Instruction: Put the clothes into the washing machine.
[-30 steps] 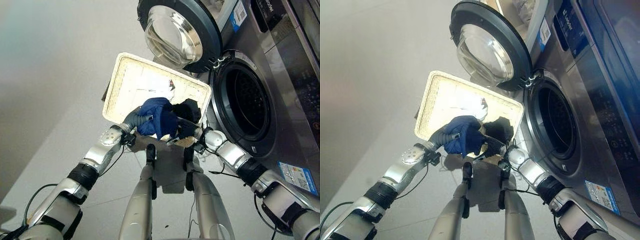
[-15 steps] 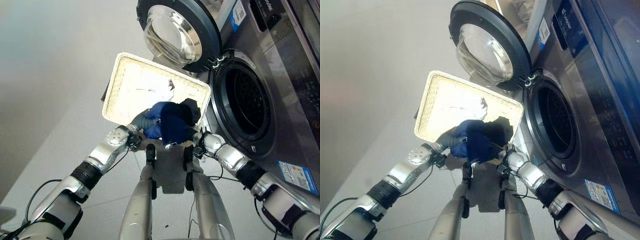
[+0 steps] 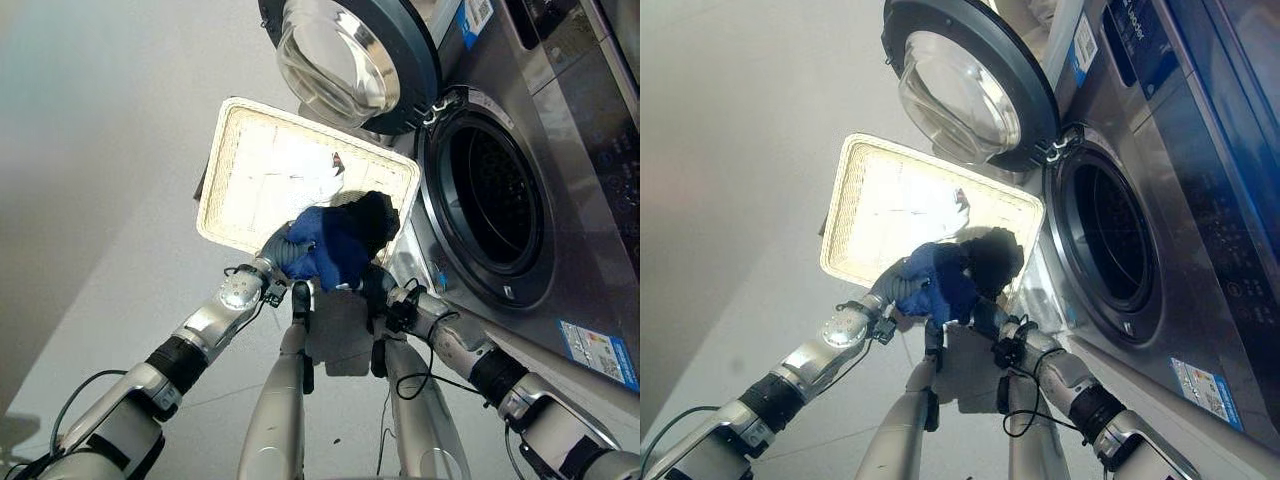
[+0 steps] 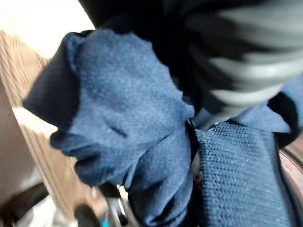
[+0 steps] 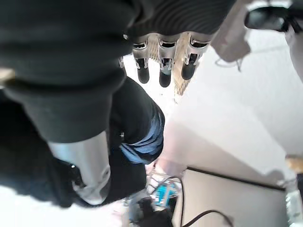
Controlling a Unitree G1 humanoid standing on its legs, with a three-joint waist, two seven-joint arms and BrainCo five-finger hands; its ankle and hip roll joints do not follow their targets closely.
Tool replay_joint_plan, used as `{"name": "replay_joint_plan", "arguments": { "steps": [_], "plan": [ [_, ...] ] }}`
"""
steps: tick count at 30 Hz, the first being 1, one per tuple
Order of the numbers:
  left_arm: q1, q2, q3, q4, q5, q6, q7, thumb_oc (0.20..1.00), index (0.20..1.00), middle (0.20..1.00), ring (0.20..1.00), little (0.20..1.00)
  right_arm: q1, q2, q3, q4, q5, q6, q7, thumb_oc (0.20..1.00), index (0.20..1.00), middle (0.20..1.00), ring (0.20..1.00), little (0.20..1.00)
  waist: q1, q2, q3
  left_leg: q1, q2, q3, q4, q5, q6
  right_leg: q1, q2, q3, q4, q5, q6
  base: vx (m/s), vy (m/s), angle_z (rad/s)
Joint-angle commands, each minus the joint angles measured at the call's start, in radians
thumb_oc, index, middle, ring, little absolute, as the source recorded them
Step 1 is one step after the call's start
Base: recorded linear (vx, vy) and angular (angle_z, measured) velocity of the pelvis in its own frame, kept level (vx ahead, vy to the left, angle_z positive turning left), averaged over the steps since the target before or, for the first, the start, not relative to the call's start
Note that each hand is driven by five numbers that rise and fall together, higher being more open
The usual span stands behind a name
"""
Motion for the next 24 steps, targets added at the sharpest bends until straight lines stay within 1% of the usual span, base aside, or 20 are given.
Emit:
{"name": "replay_joint_plan", "arguments": {
  "steps": [1,4,6,11,13,14,18,21,24],
  "plan": [
    [0.007,-0.037,0.072,-0.004,0.062,-0.08,0.072,0.2,0.2,0.2,0.2,0.2,0.02,0.027,-0.012,-0.067,0.055,0.0,0.052,1.0,1.0,1.0,1.0,1.0,-0.008,0.011,-0.023,-0.023,-0.079,0.035,0.063,-0.067,0.013,0.036,0.012,-0.008,-0.042,-0.009,0.089,0.01,-0.001,-0.06],
    [0.022,-0.053,0.079,0.002,0.067,-0.1,0.119,0.2,0.2,0.2,0.2,0.2,0.027,0.036,-0.009,-0.069,0.05,0.002,0.047,1.0,1.0,1.0,1.0,1.0,-0.009,0.009,-0.023,-0.029,-0.077,0.034,0.064,-0.064,0.013,0.03,0.017,-0.004,-0.043,-0.006,0.087,0.0,0.0,0.0],
    [0.024,-0.062,0.082,0.009,0.058,-0.12,0.138,0.2,0.2,0.2,0.2,0.2,0.026,0.039,-0.006,-0.071,0.045,0.006,0.045,1.0,1.0,1.0,1.0,1.0,-0.009,0.007,-0.023,-0.029,-0.075,0.032,0.062,-0.063,0.014,0.027,0.02,-0.001,-0.043,-0.005,0.086,0.0,0.0,0.0],
    [0.023,-0.089,0.087,0.01,0.062,-0.146,0.174,0.2,0.2,0.2,0.2,0.2,0.026,0.055,0.004,-0.073,0.036,0.019,0.036,1.0,1.0,1.0,1.0,1.0,-0.007,0.003,-0.023,-0.036,-0.076,0.019,0.065,-0.063,0.016,0.018,0.028,0.007,-0.035,-0.007,0.085,0.0,0.0,0.0],
    [0.021,-0.099,0.091,0.018,0.057,-0.17,0.186,0.2,0.2,0.2,0.2,0.2,0.025,0.059,0.006,-0.07,0.026,0.02,0.034,1.0,1.0,1.0,1.0,1.0,-0.007,0.001,-0.023,-0.035,-0.077,0.016,0.065,-0.064,0.017,0.017,0.03,0.008,-0.032,-0.008,0.083,0.0,0.0,0.0],
    [0.022,-0.104,0.096,0.023,0.058,-0.192,0.199,0.2,0.2,0.2,0.2,0.2,0.024,0.06,0.007,-0.068,0.029,0.022,0.034,1.0,1.0,1.0,1.0,1.0,-0.006,0.0,-0.023,-0.036,-0.077,0.015,0.067,-0.064,0.017,0.017,0.03,0.008,-0.031,-0.009,0.083,0.0,0.0,0.0],
    [0.019,-0.119,0.112,0.02,0.085,-0.225,0.245,0.2,0.2,0.2,0.2,0.2,0.024,0.069,0.008,-0.062,0.026,0.01,0.02,1.0,1.0,1.0,1.0,1.0,-0.004,-0.002,-0.023,-0.04,-0.077,0.011,0.068,-0.064,0.017,0.013,0.031,0.008,-0.027,-0.011,0.083,0.0,0.0,0.0],
    [0.017,-0.125,0.116,0.02,0.134,-0.226,0.284,0.2,0.2,0.2,0.2,0.2,0.023,0.074,0.002,-0.069,0.031,-0.003,-0.003,1.0,1.0,1.0,1.0,1.0,-0.003,-0.003,-0.023,-0.041,-0.078,0.008,0.067,-0.064,0.017,0.011,0.032,0.008,-0.026,-0.011,0.082,0.0,0.0,0.0],
    [0.015,-0.122,0.115,0.017,0.198,-0.206,0.317,0.2,0.2,0.2,0.2,0.2,0.022,0.08,-0.004,-0.077,0.04,-0.023,-0.027,1.0,1.0,1.0,1.0,1.0,-0.003,-0.003,-0.023,-0.044,-0.079,0.007,0.07,-0.065,0.017,0.008,0.031,0.009,-0.023,-0.011,0.083,0.0,0.0,0.0]
  ]
}}
